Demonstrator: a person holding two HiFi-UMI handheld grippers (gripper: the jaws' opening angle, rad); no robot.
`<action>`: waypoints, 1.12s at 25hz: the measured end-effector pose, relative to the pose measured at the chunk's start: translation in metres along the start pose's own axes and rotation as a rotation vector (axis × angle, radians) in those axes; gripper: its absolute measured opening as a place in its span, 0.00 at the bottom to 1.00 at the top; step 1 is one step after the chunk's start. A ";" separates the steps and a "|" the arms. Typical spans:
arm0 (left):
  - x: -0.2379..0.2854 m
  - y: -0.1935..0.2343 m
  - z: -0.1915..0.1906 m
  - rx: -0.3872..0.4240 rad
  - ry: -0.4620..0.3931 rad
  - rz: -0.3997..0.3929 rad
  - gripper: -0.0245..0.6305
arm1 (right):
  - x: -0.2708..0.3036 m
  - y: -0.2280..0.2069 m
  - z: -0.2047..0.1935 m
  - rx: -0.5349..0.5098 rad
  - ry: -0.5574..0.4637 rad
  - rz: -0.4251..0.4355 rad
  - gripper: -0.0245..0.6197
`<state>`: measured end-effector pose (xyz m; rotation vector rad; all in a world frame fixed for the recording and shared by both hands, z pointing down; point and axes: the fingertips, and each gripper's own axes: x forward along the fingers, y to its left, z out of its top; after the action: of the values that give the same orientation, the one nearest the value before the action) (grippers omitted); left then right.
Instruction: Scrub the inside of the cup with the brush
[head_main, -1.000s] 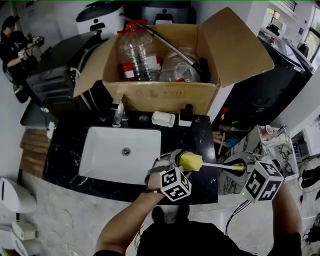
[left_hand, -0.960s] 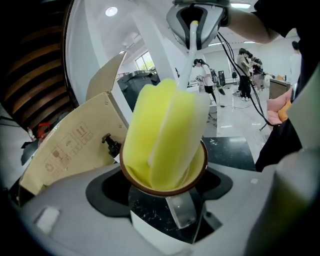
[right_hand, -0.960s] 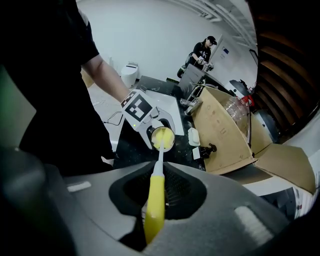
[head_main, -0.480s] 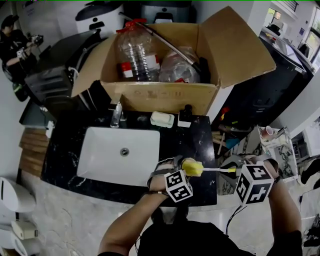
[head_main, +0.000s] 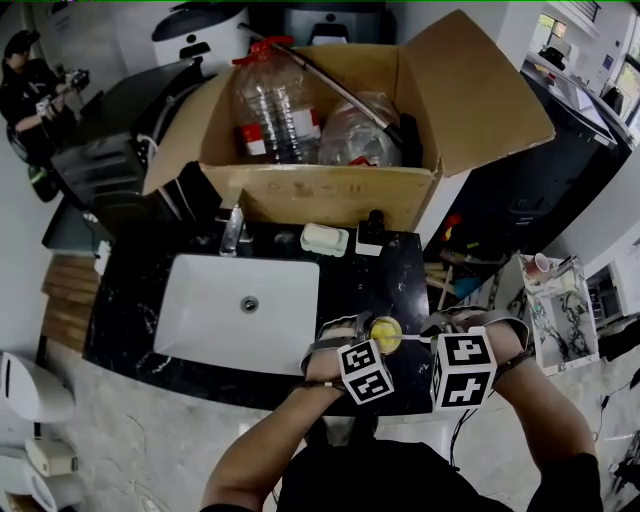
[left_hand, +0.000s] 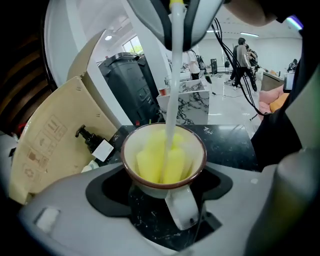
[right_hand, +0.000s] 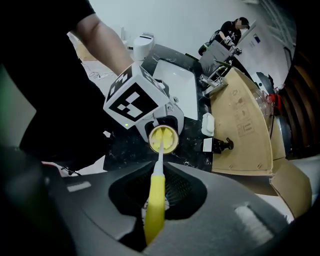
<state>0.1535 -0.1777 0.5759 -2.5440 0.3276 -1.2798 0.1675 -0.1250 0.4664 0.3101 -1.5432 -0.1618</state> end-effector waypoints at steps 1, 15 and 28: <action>0.000 0.001 0.000 -0.025 -0.010 -0.009 0.65 | 0.000 0.000 0.002 0.005 -0.011 0.001 0.11; -0.021 0.011 0.014 -0.173 -0.168 -0.085 0.65 | -0.090 -0.037 -0.025 0.233 -0.585 -0.049 0.29; -0.040 0.008 0.047 -0.068 -0.155 -0.061 0.65 | -0.073 -0.030 -0.002 0.213 -0.867 0.102 0.11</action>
<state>0.1672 -0.1659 0.5166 -2.7100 0.2661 -1.1009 0.1705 -0.1315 0.3877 0.3478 -2.4402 -0.0467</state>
